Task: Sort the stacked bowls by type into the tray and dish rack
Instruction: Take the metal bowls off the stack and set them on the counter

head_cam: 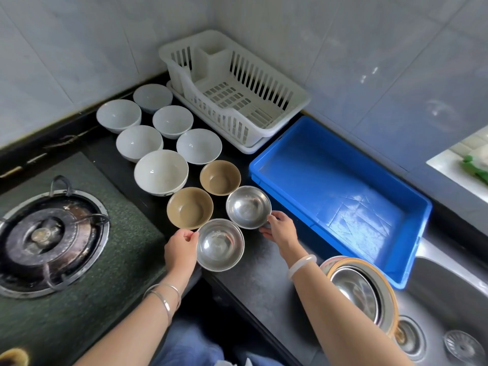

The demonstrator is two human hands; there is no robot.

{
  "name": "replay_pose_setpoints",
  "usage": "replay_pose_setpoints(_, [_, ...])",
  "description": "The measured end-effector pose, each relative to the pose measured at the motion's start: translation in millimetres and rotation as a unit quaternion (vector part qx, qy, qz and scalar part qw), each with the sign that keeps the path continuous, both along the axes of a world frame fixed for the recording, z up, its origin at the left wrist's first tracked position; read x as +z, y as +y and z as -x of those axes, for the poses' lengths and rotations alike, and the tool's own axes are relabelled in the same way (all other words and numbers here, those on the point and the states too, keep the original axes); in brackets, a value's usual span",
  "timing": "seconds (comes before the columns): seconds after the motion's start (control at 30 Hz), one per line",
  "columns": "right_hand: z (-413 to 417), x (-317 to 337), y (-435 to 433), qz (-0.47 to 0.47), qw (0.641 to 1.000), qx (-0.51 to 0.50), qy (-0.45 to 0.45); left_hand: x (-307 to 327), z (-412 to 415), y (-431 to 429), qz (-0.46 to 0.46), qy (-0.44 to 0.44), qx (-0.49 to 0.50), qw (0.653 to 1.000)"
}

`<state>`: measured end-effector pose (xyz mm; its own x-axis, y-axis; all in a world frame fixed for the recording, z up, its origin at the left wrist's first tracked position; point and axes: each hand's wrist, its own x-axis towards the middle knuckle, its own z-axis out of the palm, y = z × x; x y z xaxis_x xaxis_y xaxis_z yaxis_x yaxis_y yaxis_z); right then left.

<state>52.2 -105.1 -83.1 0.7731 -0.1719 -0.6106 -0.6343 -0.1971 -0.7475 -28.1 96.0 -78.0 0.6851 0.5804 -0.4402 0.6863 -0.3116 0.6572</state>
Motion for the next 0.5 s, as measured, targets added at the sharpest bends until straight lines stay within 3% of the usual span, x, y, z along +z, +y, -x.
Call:
replay_pose_setpoints(0.23, [11,10,-10,-0.013,1.0,0.014,-0.006,10,7,-1,-0.007,-0.014,0.017,1.0])
replay_pose_setpoints(0.5, [39,43,-50,0.048,0.995,0.056,-0.071,37,-1,-41,-0.044,-0.07,-0.072,0.994])
